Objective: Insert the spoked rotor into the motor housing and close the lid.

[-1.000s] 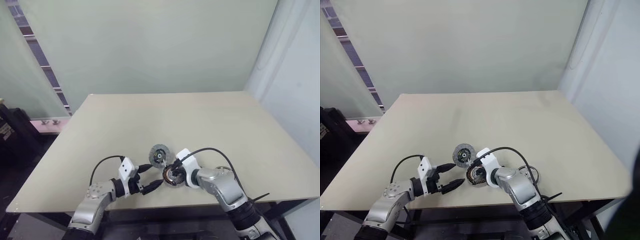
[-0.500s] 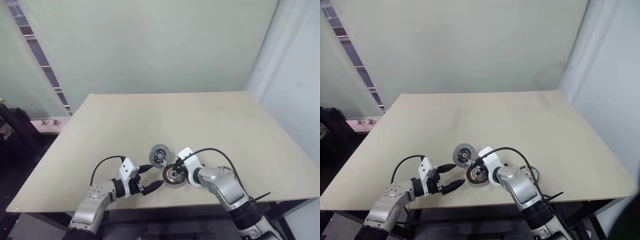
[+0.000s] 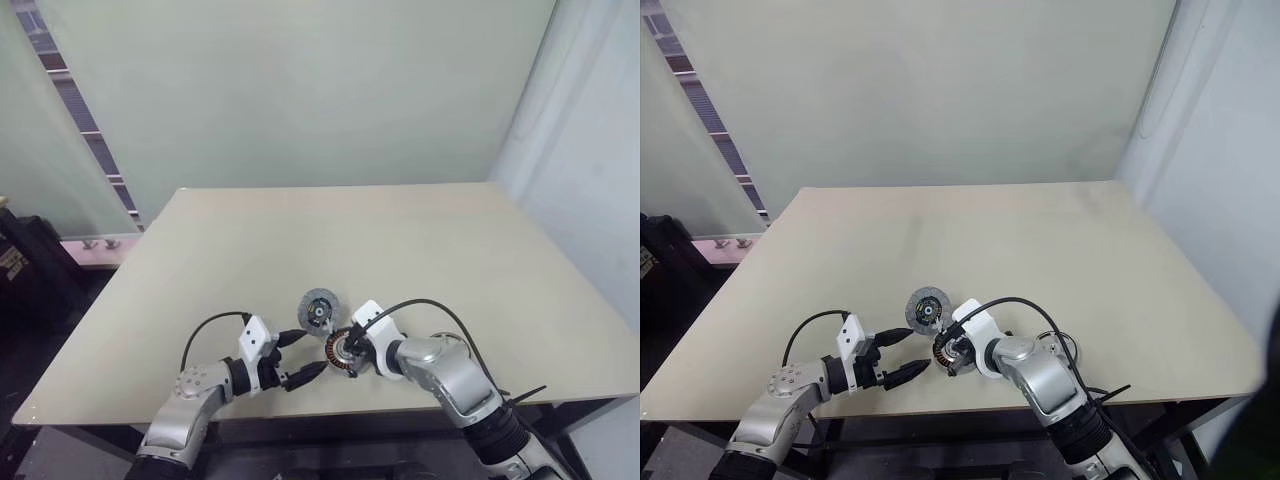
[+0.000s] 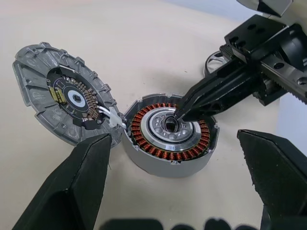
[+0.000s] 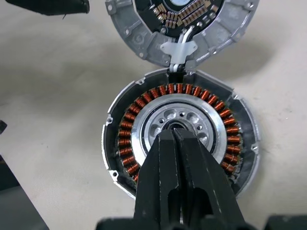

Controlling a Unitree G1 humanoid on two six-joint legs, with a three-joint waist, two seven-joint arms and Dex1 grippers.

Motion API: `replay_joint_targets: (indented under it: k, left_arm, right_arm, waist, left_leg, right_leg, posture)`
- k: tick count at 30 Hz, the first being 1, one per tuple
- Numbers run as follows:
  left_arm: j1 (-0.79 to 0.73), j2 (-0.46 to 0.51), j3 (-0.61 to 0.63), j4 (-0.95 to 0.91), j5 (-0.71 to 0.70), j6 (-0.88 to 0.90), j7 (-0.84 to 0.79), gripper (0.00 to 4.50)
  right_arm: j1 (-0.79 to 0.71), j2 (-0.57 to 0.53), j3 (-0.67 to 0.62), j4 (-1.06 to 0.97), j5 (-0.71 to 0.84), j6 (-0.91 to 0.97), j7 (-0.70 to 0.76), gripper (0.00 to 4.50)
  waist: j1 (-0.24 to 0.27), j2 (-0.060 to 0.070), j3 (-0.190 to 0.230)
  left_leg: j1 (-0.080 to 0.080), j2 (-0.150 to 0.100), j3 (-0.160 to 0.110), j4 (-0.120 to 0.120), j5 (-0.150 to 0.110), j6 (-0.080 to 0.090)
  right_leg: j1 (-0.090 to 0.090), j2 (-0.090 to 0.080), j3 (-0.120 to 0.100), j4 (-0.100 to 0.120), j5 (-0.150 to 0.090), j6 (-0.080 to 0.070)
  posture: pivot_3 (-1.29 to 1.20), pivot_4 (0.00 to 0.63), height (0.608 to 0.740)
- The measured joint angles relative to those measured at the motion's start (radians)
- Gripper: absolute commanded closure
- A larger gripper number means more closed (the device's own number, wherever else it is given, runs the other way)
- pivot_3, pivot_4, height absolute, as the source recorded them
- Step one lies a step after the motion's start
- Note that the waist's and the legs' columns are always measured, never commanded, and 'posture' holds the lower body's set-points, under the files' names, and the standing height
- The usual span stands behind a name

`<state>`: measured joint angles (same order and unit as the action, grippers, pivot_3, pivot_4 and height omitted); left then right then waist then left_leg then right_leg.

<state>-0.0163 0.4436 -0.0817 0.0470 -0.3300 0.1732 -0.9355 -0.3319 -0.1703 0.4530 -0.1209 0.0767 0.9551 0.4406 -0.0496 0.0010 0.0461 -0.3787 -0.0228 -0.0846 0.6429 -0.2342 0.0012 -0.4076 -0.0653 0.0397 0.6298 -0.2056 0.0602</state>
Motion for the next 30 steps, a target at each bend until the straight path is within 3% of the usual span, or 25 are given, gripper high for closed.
replay_joint_targets:
  k: [30]
  left_arm:
    - [0.002, 0.000, -0.003, 0.000, 0.002, 0.001, 0.000, 0.00]
  right_arm:
    - [-0.002, 0.066, -0.009, 0.084, -0.027, -0.066, -0.046, 4.47]
  waist:
    - [0.000, 0.000, 0.000]
  left_leg:
    - [0.000, 0.000, 0.000, 0.000, 0.000, 0.000]
  right_leg:
    - [0.000, 0.000, 0.000, 0.000, 0.000, 0.000]
  posture:
    - [0.00, 0.000, 0.740]
